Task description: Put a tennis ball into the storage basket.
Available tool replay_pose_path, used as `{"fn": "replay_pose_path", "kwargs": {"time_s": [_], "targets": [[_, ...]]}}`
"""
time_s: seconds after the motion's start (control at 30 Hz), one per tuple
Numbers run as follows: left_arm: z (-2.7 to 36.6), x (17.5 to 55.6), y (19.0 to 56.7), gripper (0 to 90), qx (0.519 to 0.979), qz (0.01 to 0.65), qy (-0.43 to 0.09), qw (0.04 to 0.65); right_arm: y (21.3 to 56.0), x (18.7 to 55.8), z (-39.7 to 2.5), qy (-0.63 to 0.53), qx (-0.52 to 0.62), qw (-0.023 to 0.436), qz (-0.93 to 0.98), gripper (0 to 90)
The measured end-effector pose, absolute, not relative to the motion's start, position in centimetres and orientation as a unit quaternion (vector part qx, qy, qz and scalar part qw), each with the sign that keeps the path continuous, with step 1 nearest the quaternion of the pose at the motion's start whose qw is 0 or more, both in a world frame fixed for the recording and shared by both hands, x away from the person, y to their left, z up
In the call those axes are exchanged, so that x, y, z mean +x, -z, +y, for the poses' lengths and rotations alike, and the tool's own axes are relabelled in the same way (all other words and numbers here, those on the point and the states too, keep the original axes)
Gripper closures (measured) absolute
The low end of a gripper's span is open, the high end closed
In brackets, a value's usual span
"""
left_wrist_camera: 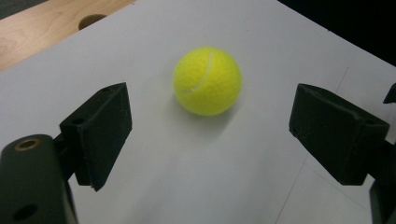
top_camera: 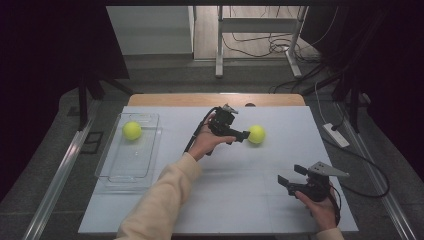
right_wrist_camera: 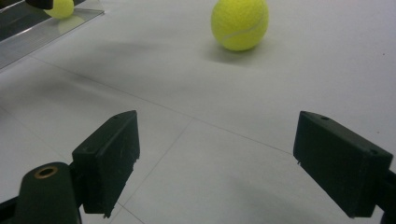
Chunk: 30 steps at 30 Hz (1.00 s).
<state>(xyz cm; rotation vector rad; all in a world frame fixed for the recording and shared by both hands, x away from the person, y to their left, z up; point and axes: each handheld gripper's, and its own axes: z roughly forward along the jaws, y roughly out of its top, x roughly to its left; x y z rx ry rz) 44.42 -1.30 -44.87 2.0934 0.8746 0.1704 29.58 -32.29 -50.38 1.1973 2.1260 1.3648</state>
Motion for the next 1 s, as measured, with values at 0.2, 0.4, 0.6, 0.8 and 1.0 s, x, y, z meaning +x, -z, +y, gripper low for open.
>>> {"fn": "replay_pose_path", "kwargs": {"time_s": [0.2, 0.4, 0.6, 0.8, 1.0], "targets": [[-2.1, 44.8, 45.2, 14.2, 0.838, 0.345, -0.065, 0.418, 50.4, 29.6, -32.3, -0.479, 0.422, 0.172, 0.75, 14.8], [-2.7, 45.1, 45.1, 14.2, 0.839, 0.344, -0.064, 0.417, 50.4, 29.6, -32.3, -0.479, 0.421, 0.172, 0.751, 14.8], [-2.8, 45.4, 45.3, 14.2, 0.838, 0.347, -0.064, 0.415, 50.4, 29.6, -32.2, -0.478, 0.421, 0.173, 0.752, 14.8], [-3.2, 45.9, 45.8, 13.8, 0.837, 0.353, -0.061, 0.412, 50.4, 29.6, -32.2, -0.478, 0.42, 0.173, 0.752, 14.8], [-3.6, 46.2, 46.1, 12.9, 0.838, 0.355, -0.062, 0.41, 50.5, 29.5, -32.2, -0.478, 0.42, 0.173, 0.752, 14.8]]}}
